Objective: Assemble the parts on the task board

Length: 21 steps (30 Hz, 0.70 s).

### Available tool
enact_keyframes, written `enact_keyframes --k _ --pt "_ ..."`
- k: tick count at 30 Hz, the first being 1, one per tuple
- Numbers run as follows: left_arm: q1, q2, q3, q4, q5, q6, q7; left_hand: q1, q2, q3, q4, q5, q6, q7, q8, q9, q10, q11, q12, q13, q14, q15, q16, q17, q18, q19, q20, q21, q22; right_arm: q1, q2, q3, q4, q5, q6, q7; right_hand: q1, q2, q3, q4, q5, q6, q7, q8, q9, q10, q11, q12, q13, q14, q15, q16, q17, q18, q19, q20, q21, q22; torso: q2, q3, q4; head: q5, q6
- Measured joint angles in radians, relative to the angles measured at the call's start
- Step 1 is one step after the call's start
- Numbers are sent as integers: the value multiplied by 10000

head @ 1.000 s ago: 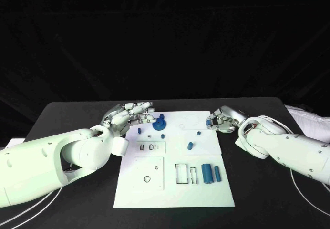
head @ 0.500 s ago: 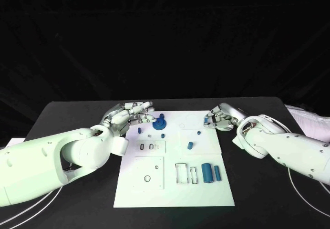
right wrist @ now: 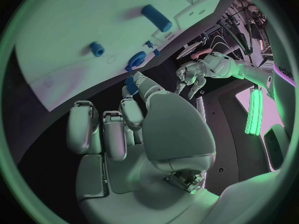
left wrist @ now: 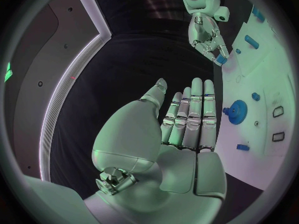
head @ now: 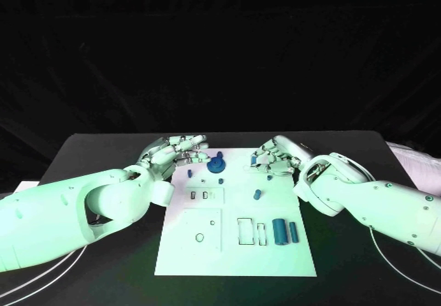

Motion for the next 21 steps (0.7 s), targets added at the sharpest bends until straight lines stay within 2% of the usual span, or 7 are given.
enact_keyframes --k 8,14,21 --pt "0 -15 -1 -236 0 2 0 0 0 0 0 0 0 0 0 0 0 0 0 0 0 0 0 0 -1 0 0 0 0 -30 643 -164 595 -1205 150 -706 -53 53 -14 9 0 -29 -29 -57 20 0 0 -57 -19 0 0 0 -1 0 0 0 0 -37 6 7 -11 232 -124" --pt "2 -28 -1 -339 0 1 10 0 0 0 0 0 0 0 0 0 0 0 38 0 0 0 -4 0 1 0 0 0 0 -176 1150 -285 594 -1836 294 -1216 -84 46 -24 -1 -1 -31 -30 -77 20 0 1 -74 -67 0 0 -39 -1 0 -1 0 0 -77 12 5 0 307 -174" --pt "2 -31 -1 -356 -1 0 16 0 0 0 0 0 0 0 0 0 0 0 38 0 0 0 -39 0 0 0 0 0 0 -329 1568 -358 442 -2267 455 -1657 -107 24 -24 -1 -2 -35 -27 -98 19 0 1 -96 -81 0 1 -39 -2 0 -1 0 0 -116 24 0 12 342 -227"
